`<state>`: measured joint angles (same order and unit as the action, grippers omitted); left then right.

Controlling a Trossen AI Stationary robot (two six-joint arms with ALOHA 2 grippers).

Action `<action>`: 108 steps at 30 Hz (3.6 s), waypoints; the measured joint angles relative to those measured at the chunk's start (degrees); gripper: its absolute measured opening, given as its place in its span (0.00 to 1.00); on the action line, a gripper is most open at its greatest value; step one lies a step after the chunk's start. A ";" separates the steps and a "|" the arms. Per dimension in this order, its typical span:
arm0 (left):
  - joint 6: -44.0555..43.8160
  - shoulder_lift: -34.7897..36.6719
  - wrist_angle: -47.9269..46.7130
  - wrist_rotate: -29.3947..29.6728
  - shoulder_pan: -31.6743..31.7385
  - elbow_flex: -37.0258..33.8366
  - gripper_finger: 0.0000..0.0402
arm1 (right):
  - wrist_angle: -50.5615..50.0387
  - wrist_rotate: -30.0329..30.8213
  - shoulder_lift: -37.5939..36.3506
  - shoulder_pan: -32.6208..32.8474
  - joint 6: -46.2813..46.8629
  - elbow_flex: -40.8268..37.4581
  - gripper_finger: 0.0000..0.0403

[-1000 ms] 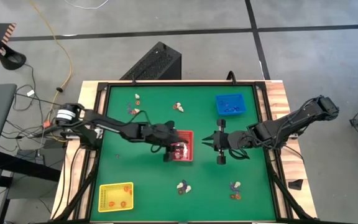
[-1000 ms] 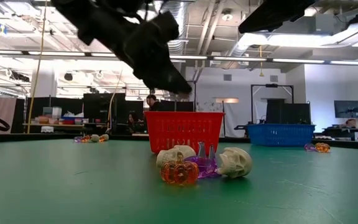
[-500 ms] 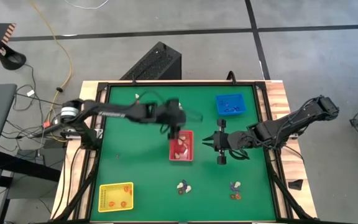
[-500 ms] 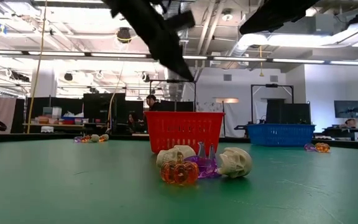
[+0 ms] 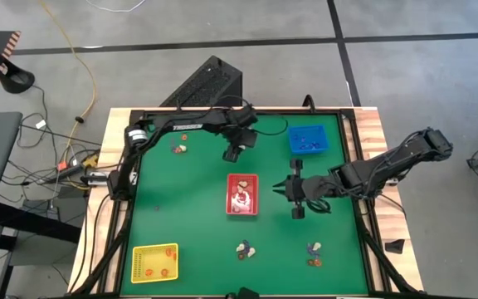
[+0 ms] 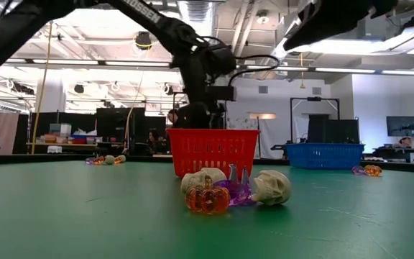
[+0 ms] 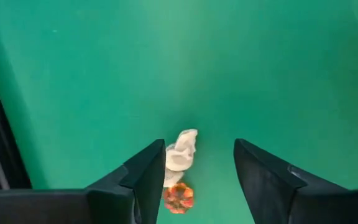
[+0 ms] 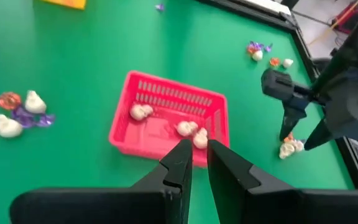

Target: Sort Halloween decoration

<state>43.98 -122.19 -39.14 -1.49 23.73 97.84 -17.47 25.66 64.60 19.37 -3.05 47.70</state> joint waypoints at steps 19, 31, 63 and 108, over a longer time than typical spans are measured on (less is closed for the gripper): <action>10.95 -5.45 -6.73 5.27 1.07 2.47 0.43 | -3.09 0.10 0.00 -3.10 4.54 0.00 0.20; 10.80 -5.45 -7.42 1.48 2.77 2.45 0.43 | -3.00 0.10 0.00 -3.17 4.13 0.00 0.20; -2.51 -5.45 -7.49 -2.30 2.67 2.43 0.41 | -3.00 -0.09 0.00 -5.66 4.74 0.00 0.20; -17.44 15.11 22.13 3.29 -25.42 -23.60 0.20 | -1.81 -0.12 0.02 -5.59 6.10 -0.02 0.20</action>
<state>26.54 -107.08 -17.01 1.80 -1.69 74.24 -19.28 25.54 64.62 13.78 3.05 47.68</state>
